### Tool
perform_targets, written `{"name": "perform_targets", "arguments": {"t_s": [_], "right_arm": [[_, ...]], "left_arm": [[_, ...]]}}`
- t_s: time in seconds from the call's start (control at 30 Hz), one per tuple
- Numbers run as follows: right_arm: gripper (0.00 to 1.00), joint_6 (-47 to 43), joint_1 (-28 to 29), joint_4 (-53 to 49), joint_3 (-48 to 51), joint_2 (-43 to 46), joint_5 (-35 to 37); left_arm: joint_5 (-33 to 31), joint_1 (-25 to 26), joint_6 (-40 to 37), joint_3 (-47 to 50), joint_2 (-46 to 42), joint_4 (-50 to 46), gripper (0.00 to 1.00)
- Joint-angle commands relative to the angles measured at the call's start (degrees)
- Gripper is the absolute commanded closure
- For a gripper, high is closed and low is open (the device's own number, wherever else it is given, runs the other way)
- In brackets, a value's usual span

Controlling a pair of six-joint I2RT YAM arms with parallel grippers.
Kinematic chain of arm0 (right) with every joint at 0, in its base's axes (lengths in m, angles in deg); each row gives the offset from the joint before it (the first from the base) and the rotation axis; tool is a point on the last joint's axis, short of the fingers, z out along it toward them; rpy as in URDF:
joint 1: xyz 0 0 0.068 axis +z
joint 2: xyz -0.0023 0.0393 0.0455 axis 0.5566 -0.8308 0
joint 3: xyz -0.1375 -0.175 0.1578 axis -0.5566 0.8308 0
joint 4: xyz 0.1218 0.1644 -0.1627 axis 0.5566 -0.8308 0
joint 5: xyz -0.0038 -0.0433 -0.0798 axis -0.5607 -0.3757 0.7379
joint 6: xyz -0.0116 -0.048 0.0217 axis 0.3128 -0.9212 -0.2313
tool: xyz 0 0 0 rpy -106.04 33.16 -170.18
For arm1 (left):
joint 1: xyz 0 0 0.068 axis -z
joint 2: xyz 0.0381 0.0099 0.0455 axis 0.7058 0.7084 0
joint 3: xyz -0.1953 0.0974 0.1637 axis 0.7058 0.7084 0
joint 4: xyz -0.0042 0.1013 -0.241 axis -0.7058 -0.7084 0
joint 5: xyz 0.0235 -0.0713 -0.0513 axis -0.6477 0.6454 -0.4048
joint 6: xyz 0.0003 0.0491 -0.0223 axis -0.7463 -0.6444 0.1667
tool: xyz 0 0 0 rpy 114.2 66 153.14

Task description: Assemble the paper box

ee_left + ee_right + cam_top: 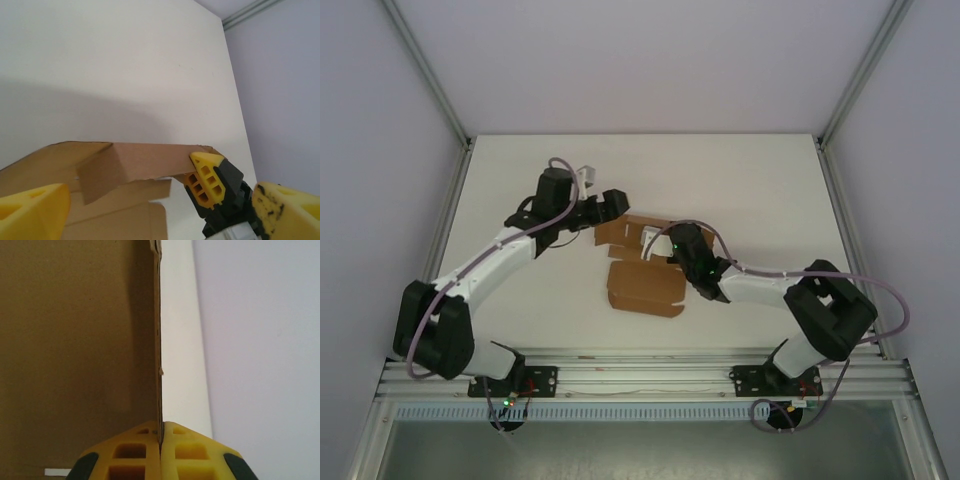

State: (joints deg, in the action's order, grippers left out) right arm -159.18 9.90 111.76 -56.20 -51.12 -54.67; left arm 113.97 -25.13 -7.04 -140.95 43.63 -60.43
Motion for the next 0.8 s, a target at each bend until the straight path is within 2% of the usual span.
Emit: {"name": "perform_targets", "arguments": {"t_s": [0.0,0.17,0.3,0.5,0.63,0.77], "right_arm": [[0.99,-0.94,0.33,4.35,0.92,1.11,1.69],[0.99,2.34,0.31,2.21,0.84,3.21,0.13],[0.99,3.54,0.47,2.22,1.39,4.16,-0.61],[0.99,4.92,0.59,1.67,1.72,4.87,-2.05],[0.99,6.09,0.69,1.49,1.96,5.02,-2.47],[1.00,8.16,0.66,1.52,2.16,5.84,-2.80]], "left_arm": [[0.40,2.10,0.57,-3.06,3.64,0.00,0.14],[0.57,3.86,0.97,-6.03,8.44,-0.81,0.25],[0.11,4.62,1.41,-7.17,10.43,-0.63,0.31],[2.70,5.19,5.33,-6.70,12.26,6.51,0.60],[3.69,5.56,8.38,-5.76,12.88,11.03,0.66],[1.48,5.72,8.59,-4.67,12.32,11.71,0.71]]}}
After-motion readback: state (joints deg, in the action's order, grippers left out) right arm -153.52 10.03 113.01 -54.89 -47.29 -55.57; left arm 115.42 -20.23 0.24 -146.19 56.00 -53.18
